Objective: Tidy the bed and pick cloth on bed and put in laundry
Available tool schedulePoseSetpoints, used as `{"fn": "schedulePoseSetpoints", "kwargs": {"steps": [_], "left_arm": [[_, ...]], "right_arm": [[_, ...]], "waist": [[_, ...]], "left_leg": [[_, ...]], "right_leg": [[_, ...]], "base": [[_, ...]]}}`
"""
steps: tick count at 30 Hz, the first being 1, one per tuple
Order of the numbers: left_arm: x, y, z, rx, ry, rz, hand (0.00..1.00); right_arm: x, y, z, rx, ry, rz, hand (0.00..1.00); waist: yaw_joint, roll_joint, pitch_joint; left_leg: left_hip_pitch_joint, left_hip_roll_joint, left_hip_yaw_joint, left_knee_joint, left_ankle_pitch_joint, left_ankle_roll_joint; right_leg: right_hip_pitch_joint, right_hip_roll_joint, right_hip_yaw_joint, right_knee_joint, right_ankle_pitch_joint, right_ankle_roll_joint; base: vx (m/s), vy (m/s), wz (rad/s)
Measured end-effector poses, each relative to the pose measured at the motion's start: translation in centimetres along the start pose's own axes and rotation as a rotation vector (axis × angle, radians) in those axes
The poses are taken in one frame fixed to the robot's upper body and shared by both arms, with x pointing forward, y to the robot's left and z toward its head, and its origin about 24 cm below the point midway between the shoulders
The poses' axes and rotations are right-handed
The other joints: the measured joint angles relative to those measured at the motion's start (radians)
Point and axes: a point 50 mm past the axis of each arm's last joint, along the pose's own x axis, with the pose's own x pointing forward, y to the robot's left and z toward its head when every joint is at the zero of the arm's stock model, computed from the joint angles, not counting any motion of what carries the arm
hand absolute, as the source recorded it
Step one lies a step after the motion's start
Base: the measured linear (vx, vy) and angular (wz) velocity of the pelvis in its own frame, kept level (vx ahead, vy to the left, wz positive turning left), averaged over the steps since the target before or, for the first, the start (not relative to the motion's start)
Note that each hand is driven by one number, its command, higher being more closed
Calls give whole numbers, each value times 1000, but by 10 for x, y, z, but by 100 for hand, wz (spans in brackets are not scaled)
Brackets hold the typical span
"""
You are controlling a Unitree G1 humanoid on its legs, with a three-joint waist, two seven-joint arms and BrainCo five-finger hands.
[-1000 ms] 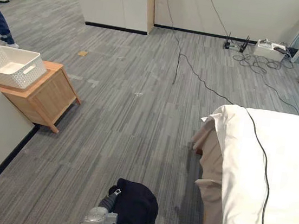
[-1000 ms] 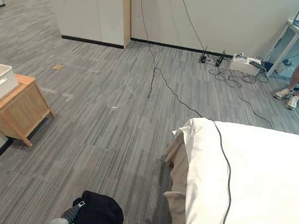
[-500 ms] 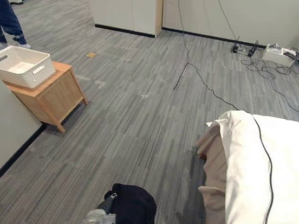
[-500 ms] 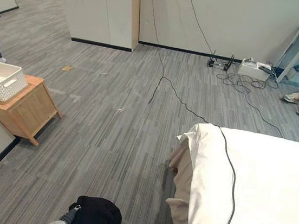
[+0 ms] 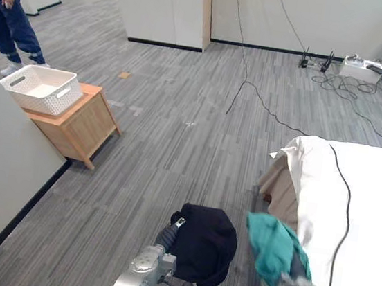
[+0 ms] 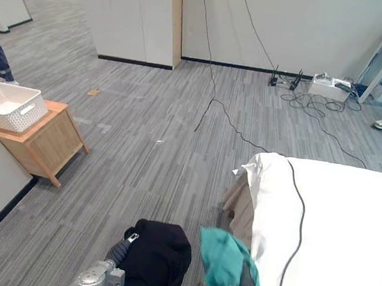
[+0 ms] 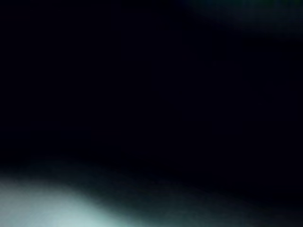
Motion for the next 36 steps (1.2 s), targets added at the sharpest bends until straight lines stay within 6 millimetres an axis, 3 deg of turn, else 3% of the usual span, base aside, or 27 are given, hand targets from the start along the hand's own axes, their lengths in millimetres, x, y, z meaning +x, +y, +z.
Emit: {"fn": "schedulePoseSetpoints", "kwargs": {"steps": [5,9,10,14,17,18,19,21,24,25,26,27,28,29,30,31,32,33,34,35,36], "left_arm": [[-5,12,-3,-15,-5,15,100],[-7,24,3,-33,-57,77,100],[-8,31,5,-33,-81,105,100],[-12,47,9,-17,-113,163,100],[-13,55,8,0,-121,197,100],[-15,60,5,11,-109,209,100],[-15,58,1,5,-97,210,100],[-14,45,-5,-22,-99,187,100],[-14,29,-10,-66,-109,163,100],[-16,28,-14,-76,-102,167,100],[-20,31,-15,-92,-109,184,100],[-23,33,-16,-101,-119,194,100],[-29,37,-16,-113,-138,217,100],[-30,40,-15,-115,-145,228,100],[-31,49,-12,-114,-159,254,100],[-31,56,-6,-112,-184,271,100],[-30,56,-4,-111,-191,269,100],[-27,55,0,-111,-201,258,100],[-26,54,2,-111,-207,250,100],[-26,53,2,-114,-209,249,100],[-25,50,2,-120,-207,241,100]], "right_arm": [[3,14,4,31,-35,38,100],[9,17,19,36,-83,45,100],[11,21,23,37,-93,59,100],[10,23,21,32,-105,79,100],[6,22,15,32,-97,98,100],[5,23,10,41,-89,101,100],[4,22,8,43,-84,98,100],[1,20,5,45,-91,102,100],[-1,12,5,23,-88,120,100],[-1,12,5,17,-87,130,100],[-1,14,6,6,-85,150,100],[-1,15,6,-4,-84,166,100],[-1,16,4,-19,-71,185,100],[-2,16,2,-23,-59,190,100],[-3,19,-2,-29,-34,203,100],[-2,21,-2,-46,-27,215,100],[-1,22,-1,-48,-25,218,100],[0,20,2,-61,-27,214,100],[1,16,5,-70,-31,207,100],[2,14,6,-75,-31,203,100],[1,8,5,-91,-26,188,100]], "waist": [[-1,-7,8],[0,2,65],[-1,-1,96],[-5,-20,106],[-6,-43,110],[-11,-67,115],[-15,-69,110],[-19,-29,109],[-31,30,95],[-27,40,102],[-17,47,104],[-12,57,107],[-4,68,110],[2,68,110],[23,54,113],[32,20,127],[36,14,133],[42,0,146],[48,-9,154],[49,-12,160],[47,2,153]], "left_leg": [[-9,-6,-3,1,-7,7],[5,11,23,7,-24,5],[38,27,37,8,-19,27],[61,63,43,72,-76,-9],[61,90,19,153,-150,-54],[62,86,2,177,-169,-69],[67,96,-7,180,-173,-76],[58,145,-22,191,-191,-109],[16,205,-37,285,-250,-160],[-35,233,-61,458,-283,-157],[-113,262,-88,685,-275,-156],[-149,282,-99,781,-253,-151],[-204,312,-117,936,-192,-140],[-225,318,-124,988,-148,-139],[-262,314,-138,1067,-32,-134],[-304,289,-138,1132,-23,-122],[-321,268,-140,1129,-112,-110],[-346,213,-128,1065,-228,-102],[-363,152,-103,935,-277,-92],[-359,124,-84,834,-273,-94],[-349,86,-57,558,-194,-102]], "right_leg": [[-29,-13,3,44,-20,3],[-173,-54,5,346,-55,13],[-194,-69,-8,443,-60,5],[-222,-77,-50,377,-86,-2],[-238,-65,-40,187,1,-12],[-241,-75,-23,202,69,-30],[-241,-68,-29,222,51,-43],[-238,-15,-35,213,11,-75],[-212,56,-20,149,0,-91],[-182,72,-11,135,-11,-96],[-151,80,4,131,-24,-96],[-132,92,8,125,-28,-97],[-94,112,22,103,-34,-100],[-74,116,30,90,-36,-99],[-37,111,46,55,-33,-106],[6,97,67,29,-35,-111],[18,88,73,26,-37,-112],[38,61,75,18,-43,-109],[62,25,74,8,-47,-104],[76,9,74,6,-49,-102],[96,-1,61,4,-49,-101]], "base": [[59,-17,-1],[97,5,-23],[97,-5,-25],[141,-99,-5],[139,-203,17],[127,-251,26],[177,-312,18],[192,-260,14],[247,-184,12],[314,-87,-33],[263,-44,-46],[287,-16,-60],[256,9,-46],[344,24,-44],[382,28,-28],[385,14,-20],[373,25,-15],[353,56,-16],[440,110,-23],[469,147,-16],[512,174,-9]]}}
